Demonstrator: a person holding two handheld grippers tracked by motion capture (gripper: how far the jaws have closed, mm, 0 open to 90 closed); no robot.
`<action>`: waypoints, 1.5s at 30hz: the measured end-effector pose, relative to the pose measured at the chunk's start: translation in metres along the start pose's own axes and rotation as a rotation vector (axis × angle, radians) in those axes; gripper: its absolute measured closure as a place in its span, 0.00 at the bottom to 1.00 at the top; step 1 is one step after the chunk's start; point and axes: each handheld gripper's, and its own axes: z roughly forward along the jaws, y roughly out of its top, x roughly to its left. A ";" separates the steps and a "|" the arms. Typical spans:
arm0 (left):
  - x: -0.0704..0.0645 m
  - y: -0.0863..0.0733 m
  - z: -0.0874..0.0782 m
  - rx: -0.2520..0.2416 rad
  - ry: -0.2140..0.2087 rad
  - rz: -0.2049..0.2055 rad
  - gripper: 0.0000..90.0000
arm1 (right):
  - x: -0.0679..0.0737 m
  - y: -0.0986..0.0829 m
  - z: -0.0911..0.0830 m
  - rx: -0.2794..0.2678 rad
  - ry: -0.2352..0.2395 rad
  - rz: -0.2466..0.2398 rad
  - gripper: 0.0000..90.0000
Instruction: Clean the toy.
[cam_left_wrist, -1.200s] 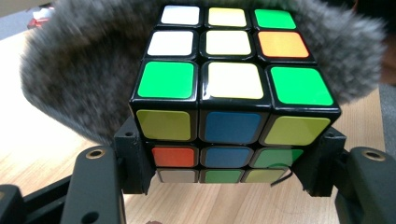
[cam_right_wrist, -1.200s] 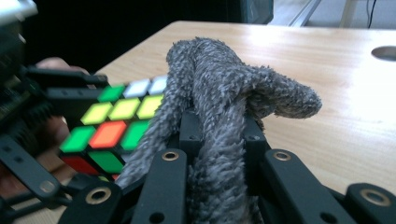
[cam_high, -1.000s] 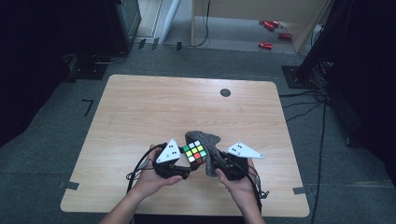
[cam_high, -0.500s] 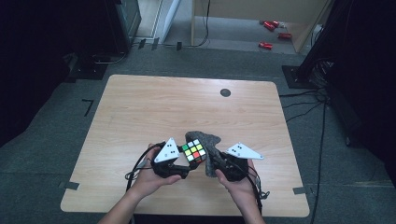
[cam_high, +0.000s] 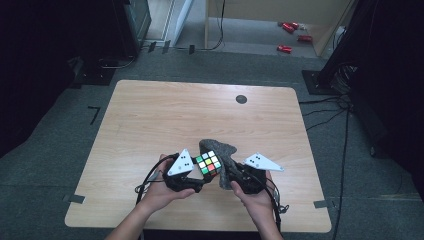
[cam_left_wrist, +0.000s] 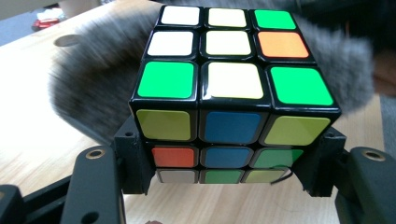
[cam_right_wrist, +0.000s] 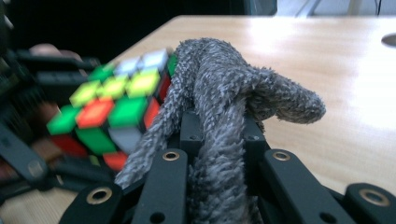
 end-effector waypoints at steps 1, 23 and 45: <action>0.002 -0.001 -0.001 0.001 0.000 -0.007 0.39 | 0.001 -0.001 0.001 0.008 0.000 -0.001 0.87; 0.003 -0.005 0.002 0.022 -0.033 -0.032 0.39 | 0.012 0.007 -0.007 -0.031 -0.010 -0.044 0.87; 0.000 -0.003 0.004 0.027 -0.049 -0.014 0.39 | 0.008 0.003 -0.002 -0.014 -0.026 -0.040 0.87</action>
